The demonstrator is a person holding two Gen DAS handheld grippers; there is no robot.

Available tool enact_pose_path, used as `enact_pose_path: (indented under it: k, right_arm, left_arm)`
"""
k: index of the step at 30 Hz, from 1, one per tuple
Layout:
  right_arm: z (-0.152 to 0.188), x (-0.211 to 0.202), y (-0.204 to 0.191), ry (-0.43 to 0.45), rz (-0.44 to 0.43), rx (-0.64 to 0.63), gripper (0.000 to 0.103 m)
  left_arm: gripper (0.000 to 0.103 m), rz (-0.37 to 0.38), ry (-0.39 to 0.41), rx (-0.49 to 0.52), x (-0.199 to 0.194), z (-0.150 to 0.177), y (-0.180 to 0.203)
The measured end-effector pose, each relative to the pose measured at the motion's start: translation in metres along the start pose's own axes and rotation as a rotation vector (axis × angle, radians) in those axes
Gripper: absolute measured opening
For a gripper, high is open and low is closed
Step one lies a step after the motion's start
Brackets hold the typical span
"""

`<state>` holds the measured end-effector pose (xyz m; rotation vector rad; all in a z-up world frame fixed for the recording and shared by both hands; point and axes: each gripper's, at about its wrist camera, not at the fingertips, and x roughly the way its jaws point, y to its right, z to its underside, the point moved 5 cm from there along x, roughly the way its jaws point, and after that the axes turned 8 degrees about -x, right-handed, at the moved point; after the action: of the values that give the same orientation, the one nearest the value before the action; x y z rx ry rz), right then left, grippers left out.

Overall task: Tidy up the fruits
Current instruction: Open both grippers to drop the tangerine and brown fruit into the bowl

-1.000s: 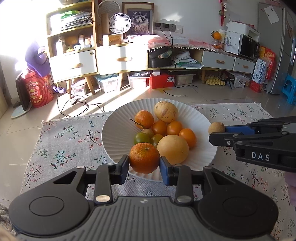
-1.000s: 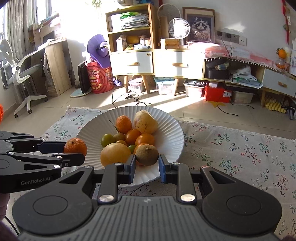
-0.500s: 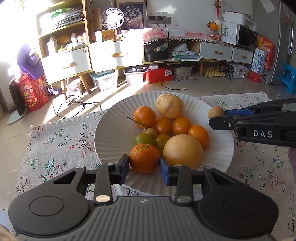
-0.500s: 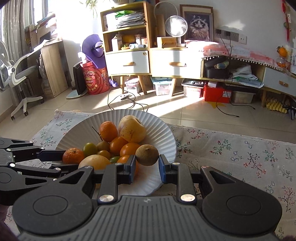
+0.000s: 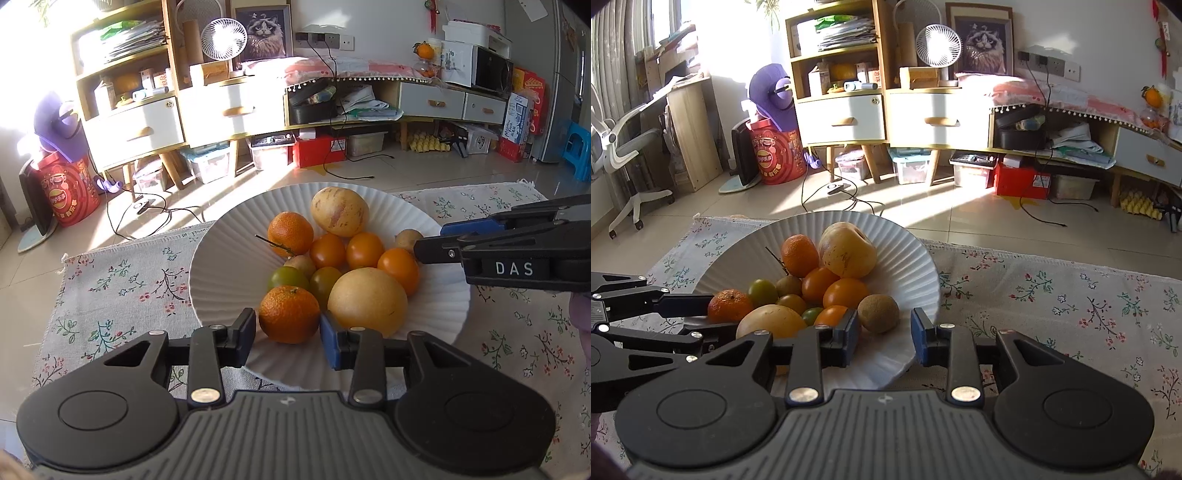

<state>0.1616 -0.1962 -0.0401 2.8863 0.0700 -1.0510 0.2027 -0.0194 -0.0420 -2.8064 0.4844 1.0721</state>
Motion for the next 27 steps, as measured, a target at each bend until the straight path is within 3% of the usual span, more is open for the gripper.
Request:
enact_pose_path:
  k: [11,27]
  right_arm:
    - [-0.005,-0.017,0.004,0.002,0.038,0.015,0.048]
    - [0.007,-0.048,-0.005,-0.016,0.041,0.022,0.073]
  left_arm:
    - [0.051,-0.044,0.015,-0.04,-0.02,-0.003,-0.011]
    - [0.081,-0.087,-0.036,-0.069,-0.052,0.012,-0.012]
